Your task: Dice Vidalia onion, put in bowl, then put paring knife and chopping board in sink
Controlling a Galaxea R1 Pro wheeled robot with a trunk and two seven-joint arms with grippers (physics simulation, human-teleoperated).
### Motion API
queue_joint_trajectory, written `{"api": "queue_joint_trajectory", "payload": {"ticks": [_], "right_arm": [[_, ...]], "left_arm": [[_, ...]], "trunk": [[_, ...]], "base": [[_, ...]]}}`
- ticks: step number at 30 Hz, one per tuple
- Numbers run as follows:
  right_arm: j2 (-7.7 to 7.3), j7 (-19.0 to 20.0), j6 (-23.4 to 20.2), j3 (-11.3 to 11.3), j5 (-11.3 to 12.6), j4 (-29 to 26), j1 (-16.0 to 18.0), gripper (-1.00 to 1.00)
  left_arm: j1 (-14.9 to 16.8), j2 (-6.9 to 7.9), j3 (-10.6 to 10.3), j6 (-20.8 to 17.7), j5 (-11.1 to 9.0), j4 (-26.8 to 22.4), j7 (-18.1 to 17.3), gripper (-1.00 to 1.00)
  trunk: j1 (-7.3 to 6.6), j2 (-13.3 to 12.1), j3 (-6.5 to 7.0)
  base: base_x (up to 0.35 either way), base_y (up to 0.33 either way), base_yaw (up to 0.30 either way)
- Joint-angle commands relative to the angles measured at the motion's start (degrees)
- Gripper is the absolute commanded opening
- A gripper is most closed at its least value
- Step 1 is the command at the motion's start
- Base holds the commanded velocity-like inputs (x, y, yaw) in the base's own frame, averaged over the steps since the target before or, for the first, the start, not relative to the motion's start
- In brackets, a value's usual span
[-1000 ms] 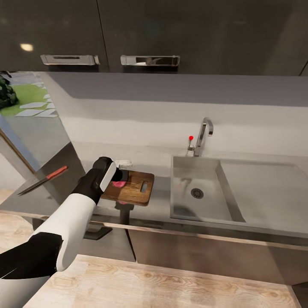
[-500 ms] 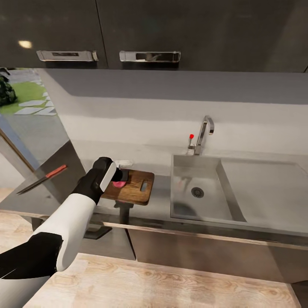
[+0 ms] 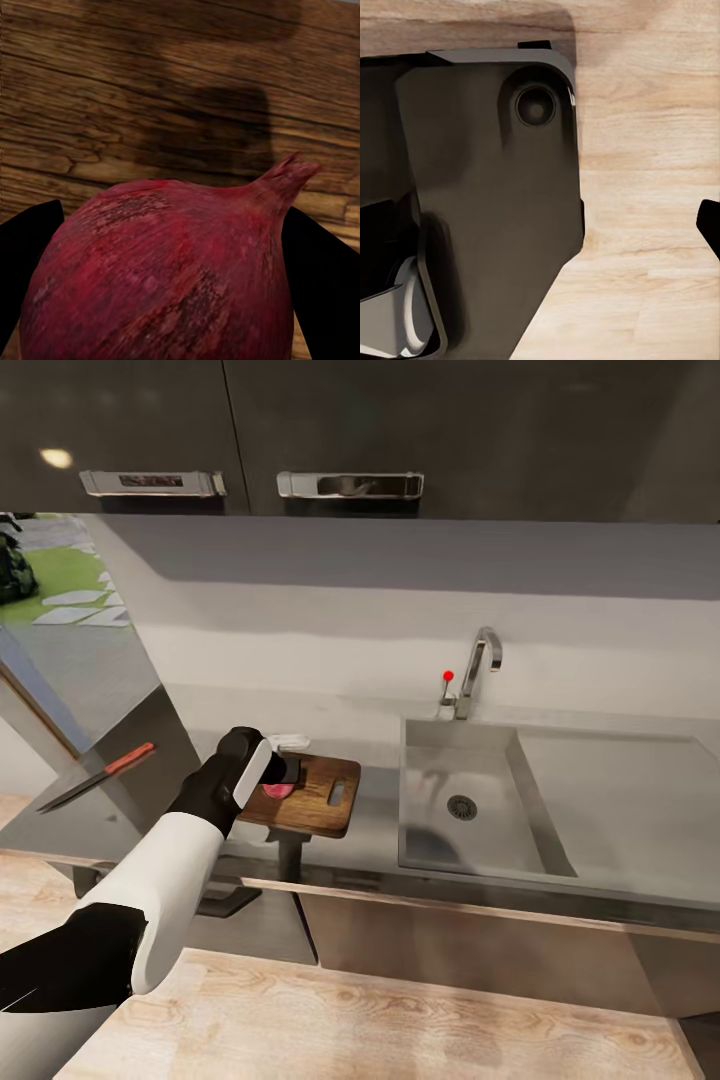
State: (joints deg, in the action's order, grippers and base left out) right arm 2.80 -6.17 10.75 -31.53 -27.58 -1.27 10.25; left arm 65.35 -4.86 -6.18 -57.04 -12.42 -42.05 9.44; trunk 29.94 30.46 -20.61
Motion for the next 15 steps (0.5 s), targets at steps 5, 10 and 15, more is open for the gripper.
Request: {"api": "queue_joint_trajectory", "payload": {"ticks": [5,10,15], "right_arm": [[-0.04,-0.2,0.1,-0.5,-0.6,0.0,0.0,1.00],[-0.45,-0.2,0.0,-0.5,-0.6,0.0,0.0,1.00],[-0.51,-0.2,0.0,-0.4,-0.7,-0.1,0.0,1.00]], "left_arm": [[0.0,0.03,-0.1,-0.2,-0.6,0.0,0.6,-1.00],[0.0,0.03,-0.1,-0.2,-0.6,-0.4,0.7,-1.00],[0.0,-0.01,-0.2,-0.2,-0.5,-0.5,0.7,-1.00]], "trunk": [[0.02,0.1,-0.09],[0.02,0.1,-0.09],[0.02,0.1,-0.09]], "base": [[0.000,0.000,0.000],[0.000,0.000,0.000],[0.000,0.000,0.000]]}}
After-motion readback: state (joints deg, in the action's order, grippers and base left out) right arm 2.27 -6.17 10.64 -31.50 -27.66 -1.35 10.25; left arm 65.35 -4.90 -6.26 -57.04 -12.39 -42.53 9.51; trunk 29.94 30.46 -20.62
